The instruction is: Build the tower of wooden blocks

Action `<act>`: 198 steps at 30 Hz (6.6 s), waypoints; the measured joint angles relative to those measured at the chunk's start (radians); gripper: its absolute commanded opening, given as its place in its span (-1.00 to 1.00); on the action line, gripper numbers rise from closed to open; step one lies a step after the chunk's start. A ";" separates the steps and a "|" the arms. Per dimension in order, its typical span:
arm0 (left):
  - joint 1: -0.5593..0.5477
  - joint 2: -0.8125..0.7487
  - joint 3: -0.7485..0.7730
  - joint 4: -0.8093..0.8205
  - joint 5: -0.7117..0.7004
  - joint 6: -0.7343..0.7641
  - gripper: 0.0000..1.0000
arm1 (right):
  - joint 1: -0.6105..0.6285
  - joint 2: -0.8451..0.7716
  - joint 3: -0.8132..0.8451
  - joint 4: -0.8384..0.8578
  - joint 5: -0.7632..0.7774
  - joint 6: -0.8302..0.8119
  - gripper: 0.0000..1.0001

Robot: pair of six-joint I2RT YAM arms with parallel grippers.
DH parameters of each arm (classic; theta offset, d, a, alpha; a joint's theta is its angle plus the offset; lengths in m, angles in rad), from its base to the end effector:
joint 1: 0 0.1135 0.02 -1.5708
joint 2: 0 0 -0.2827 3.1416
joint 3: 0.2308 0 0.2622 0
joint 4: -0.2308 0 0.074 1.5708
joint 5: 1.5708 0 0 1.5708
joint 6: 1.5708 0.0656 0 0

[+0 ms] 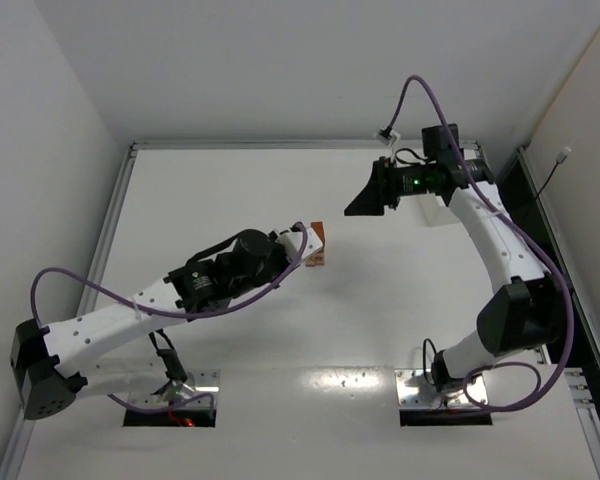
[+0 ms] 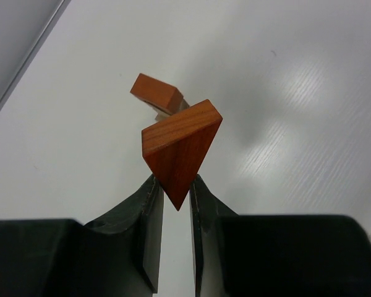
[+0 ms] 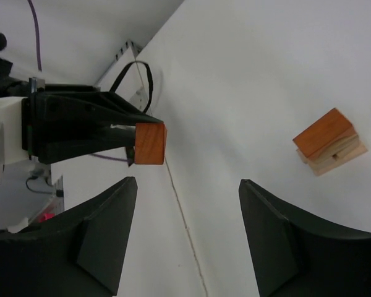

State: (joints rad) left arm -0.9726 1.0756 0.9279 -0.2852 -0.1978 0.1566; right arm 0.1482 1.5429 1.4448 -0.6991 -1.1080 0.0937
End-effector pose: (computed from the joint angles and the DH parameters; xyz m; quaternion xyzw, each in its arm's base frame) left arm 0.1641 -0.2179 0.3260 0.4036 0.7367 -0.1364 0.5251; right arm 0.3317 0.1089 0.3569 -0.2198 0.7819 0.5224 0.2597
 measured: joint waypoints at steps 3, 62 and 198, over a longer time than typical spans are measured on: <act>-0.025 0.020 0.018 0.003 0.008 0.002 -1.00 | 0.041 0.005 0.028 -0.120 0.031 -0.101 0.13; -0.187 0.165 0.043 0.118 0.018 0.079 -1.00 | 0.205 -0.044 -0.146 -0.428 0.087 -0.348 0.07; 0.658 0.301 0.213 -0.252 -0.044 -0.456 1.00 | 0.661 0.103 -0.243 0.455 1.640 0.444 -1.00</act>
State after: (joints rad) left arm -0.3149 1.3766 1.1408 -0.5369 -0.2417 -0.2996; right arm 0.8093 1.6455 1.2015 -0.2443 0.5320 0.5373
